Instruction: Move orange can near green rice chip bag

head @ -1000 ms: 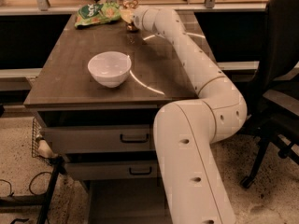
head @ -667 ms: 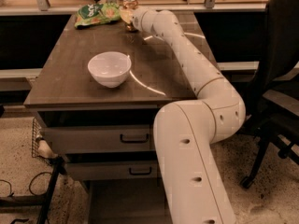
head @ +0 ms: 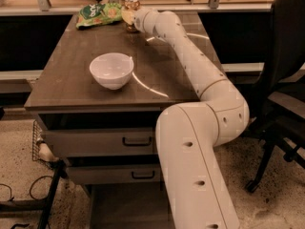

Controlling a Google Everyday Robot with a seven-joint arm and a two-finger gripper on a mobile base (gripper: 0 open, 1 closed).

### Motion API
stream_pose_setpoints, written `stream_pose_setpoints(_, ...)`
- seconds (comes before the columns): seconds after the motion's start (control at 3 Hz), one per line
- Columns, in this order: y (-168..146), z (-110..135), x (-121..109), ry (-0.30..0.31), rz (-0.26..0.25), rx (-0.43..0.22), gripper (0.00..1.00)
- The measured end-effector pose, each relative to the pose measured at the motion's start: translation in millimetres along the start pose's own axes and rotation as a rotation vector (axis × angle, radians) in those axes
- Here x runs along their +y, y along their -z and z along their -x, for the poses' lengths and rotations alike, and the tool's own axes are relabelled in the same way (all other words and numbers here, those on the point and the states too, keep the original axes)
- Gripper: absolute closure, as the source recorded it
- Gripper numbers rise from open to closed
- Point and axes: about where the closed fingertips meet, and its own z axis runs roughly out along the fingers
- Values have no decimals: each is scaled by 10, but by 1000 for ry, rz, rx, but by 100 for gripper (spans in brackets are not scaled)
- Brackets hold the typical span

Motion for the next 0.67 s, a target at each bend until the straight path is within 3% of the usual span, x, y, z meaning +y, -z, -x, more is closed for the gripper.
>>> stream_pose_setpoints(0.67,-35,-27,45,-1,6,3,13)
